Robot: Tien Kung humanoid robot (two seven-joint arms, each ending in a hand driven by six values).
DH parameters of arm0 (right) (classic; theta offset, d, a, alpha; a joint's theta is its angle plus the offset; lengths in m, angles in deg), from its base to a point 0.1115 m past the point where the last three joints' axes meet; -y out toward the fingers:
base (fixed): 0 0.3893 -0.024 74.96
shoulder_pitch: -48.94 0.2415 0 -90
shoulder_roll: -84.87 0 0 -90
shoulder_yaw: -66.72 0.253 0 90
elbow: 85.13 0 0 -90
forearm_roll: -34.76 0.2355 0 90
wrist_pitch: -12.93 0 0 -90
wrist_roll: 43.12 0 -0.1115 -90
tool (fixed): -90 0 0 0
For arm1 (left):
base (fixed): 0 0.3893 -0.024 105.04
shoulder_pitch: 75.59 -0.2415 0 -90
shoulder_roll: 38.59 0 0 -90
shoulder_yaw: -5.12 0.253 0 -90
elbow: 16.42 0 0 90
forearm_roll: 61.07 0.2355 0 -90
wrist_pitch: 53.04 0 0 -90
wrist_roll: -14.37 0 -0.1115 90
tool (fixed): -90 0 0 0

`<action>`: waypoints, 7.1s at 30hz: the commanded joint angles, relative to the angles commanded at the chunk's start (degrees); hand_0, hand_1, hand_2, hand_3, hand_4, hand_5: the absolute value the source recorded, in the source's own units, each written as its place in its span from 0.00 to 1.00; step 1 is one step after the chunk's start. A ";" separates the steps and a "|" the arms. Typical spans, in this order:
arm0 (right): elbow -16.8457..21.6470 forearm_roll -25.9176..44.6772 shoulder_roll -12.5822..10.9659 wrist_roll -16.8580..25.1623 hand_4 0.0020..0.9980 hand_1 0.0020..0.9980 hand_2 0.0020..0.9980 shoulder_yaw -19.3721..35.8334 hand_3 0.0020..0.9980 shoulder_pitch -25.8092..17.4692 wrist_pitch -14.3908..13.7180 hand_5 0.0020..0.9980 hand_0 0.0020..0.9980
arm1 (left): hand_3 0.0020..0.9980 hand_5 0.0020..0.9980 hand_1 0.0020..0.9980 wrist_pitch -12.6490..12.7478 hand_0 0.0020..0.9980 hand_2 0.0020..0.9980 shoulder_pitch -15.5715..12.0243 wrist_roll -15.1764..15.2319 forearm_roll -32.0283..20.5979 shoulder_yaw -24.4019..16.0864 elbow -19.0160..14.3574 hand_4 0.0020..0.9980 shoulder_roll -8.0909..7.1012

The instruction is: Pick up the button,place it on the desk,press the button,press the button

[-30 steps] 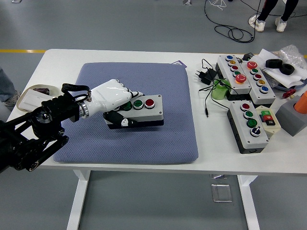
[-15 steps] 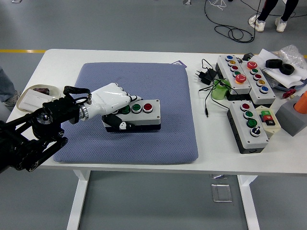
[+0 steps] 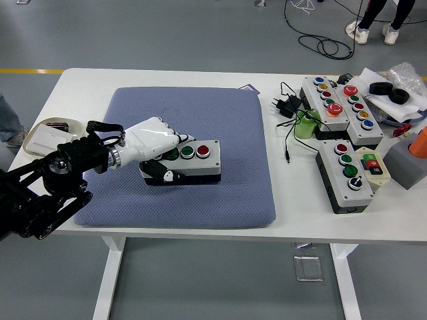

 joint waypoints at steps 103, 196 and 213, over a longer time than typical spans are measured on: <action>0.00 0.54 -0.14 0.01 0.31 0.45 0.61 -0.55 0.56 -0.26 0.17 0.22 0.64 | 0.62 0.86 0.00 -19.93 0.03 0.04 -6.04 -18.72 -6.54 -16.26 -28.55 0.78 -4.72; 0.00 0.69 -0.10 -0.10 0.31 0.45 0.61 -0.82 0.56 -0.52 0.33 0.23 0.64 | 0.80 0.47 0.00 -24.13 0.05 0.04 -7.13 -20.37 -3.74 -8.75 -29.40 0.59 -4.86; 0.00 0.37 -0.06 -0.07 0.31 0.45 0.61 -0.55 0.56 -0.35 0.31 0.23 0.64 | 0.81 0.46 0.00 -27.72 0.06 0.05 -6.82 -20.35 -3.70 -7.67 -27.85 0.59 -4.82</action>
